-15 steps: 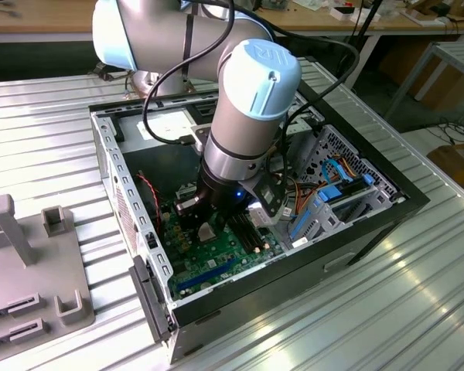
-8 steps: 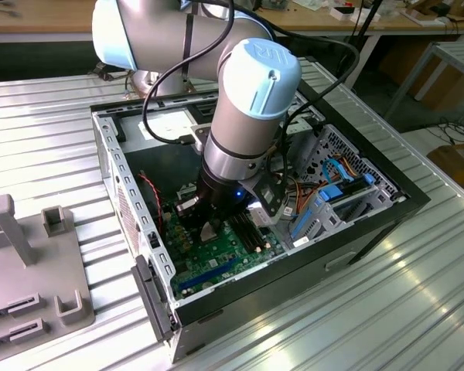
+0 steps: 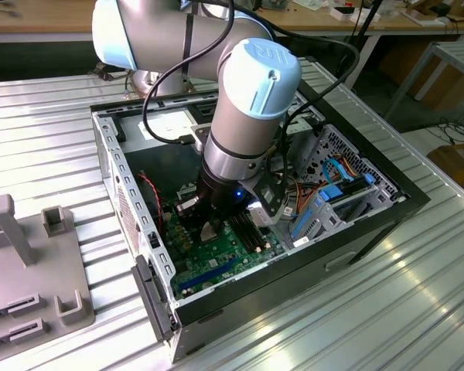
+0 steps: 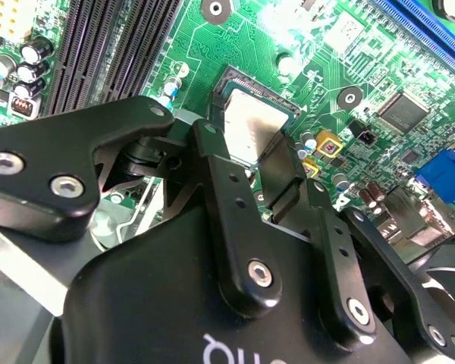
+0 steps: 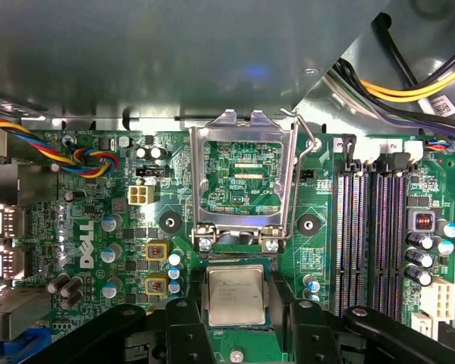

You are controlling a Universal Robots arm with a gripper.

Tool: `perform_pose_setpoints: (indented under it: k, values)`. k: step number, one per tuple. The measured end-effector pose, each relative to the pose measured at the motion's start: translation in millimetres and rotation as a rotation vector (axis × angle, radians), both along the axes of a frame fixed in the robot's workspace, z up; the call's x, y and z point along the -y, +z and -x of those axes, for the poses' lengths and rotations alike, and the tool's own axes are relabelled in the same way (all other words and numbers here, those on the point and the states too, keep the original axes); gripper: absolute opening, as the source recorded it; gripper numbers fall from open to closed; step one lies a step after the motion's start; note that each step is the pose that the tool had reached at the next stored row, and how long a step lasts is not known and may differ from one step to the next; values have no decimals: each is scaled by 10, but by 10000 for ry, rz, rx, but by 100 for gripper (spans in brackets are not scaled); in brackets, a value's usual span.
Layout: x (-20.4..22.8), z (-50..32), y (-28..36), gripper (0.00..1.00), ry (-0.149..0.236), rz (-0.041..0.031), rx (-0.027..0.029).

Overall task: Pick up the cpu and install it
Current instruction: 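Place the cpu into insertion slot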

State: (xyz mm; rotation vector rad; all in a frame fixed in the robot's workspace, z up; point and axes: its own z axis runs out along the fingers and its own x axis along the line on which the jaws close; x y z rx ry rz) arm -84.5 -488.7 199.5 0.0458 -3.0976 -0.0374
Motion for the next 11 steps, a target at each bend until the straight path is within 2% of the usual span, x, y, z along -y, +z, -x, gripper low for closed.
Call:
perform_pose_setpoints:
  k: [7,11]
  values:
    - [-1,-1,54,44,1,-3,2]
    - [0,0,56,44,-3,0,0]
